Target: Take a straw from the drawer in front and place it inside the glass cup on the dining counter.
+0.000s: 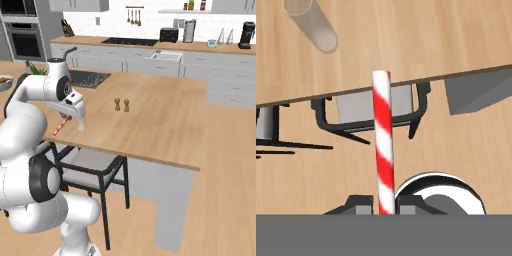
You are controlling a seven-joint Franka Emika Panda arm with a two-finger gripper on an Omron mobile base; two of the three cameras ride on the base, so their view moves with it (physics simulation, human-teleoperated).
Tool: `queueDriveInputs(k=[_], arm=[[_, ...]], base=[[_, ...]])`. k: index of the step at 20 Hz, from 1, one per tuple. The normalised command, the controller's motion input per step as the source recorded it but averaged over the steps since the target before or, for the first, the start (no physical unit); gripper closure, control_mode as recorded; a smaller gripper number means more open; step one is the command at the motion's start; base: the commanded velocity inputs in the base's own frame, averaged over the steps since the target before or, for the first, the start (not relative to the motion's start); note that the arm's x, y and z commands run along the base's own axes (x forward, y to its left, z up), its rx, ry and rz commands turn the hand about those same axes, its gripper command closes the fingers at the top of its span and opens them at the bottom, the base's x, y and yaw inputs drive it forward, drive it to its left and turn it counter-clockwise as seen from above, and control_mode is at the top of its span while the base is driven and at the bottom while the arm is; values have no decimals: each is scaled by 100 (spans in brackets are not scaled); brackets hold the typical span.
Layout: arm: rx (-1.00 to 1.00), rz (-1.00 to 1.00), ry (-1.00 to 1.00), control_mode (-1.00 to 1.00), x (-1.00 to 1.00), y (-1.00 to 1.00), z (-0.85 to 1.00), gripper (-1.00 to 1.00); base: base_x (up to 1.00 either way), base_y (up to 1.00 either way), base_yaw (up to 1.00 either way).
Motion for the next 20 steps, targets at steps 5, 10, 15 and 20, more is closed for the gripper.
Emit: queueDriveInputs(k=[5,10,15,20], arm=[[0,0,0,100,0,0,0,100],[0,0,0,100,0,0,0,100],[0,0,0,100,0,0,0,100],[0,0,0,100,0,0,0,100]], base=[[0,100,-43],[10,99,-44],[76,66,-32],[100,40,-16]])
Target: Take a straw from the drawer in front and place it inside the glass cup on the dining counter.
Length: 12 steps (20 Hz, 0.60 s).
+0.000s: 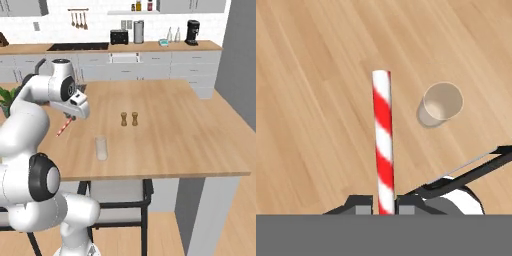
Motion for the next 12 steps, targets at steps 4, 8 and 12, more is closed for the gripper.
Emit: queueDriveInputs(k=[4,8,12], arm=[[2,5,0,-100,16,0,6,100],[11,34,-12,-100,36,-22,31,100],[13,54,-27,-100,5,-52,29,100]], base=[[69,11,1],[0,0,0],[0,0,0]])
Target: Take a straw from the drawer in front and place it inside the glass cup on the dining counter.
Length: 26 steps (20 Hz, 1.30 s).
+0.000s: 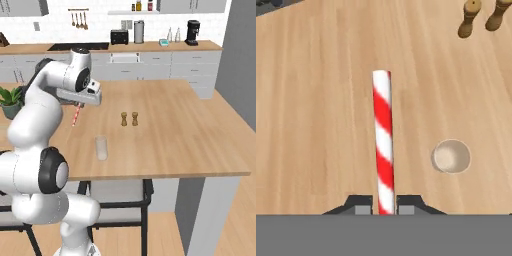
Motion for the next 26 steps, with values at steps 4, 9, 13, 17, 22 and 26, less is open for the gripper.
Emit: queueDriveInputs(k=[4,9,13,17,22,26], arm=[[20,64,-34,-100,0,-60,24,100],[24,63,-33,-100,0,-40,4,100],[24,58,-14,-100,0,1,-10,100],[23,47,-4,-100,3,25,-18,100],[21,34,-8,-100,26,4,-9,100],[13,19,-14,-100,7,0,-21,100]], base=[[0,0,0],[0,0,0],[0,0,0],[0,0,0],[0,0,0],[0,0,0]])
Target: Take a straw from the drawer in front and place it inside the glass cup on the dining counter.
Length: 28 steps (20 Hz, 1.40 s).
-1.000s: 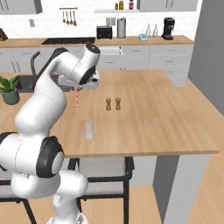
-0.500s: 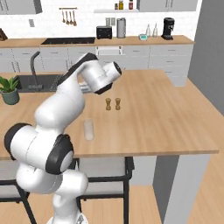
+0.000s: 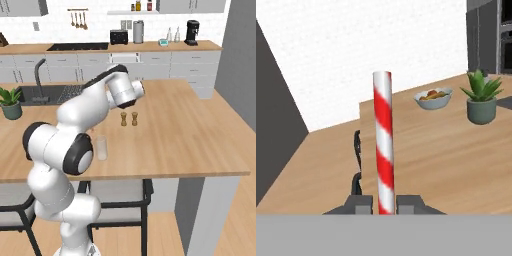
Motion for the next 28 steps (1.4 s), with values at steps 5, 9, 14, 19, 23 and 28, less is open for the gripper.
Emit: queueDriveInputs(k=[5,9,14,19,23,28], arm=[[2,3,-16,-100,0,0,-17,100],[0,0,-16,-100,0,0,-14,100],[1,-4,-4,-100,0,0,-28,100],[2,-5,0,-100,12,0,-28,100],[3,-3,0,-100,14,-3,-25,100],[3,-2,0,-100,23,-17,-21,100]], base=[[0,0,0],[0,0,0],[0,0,0],[0,0,0],[0,0,0],[0,0,0]])
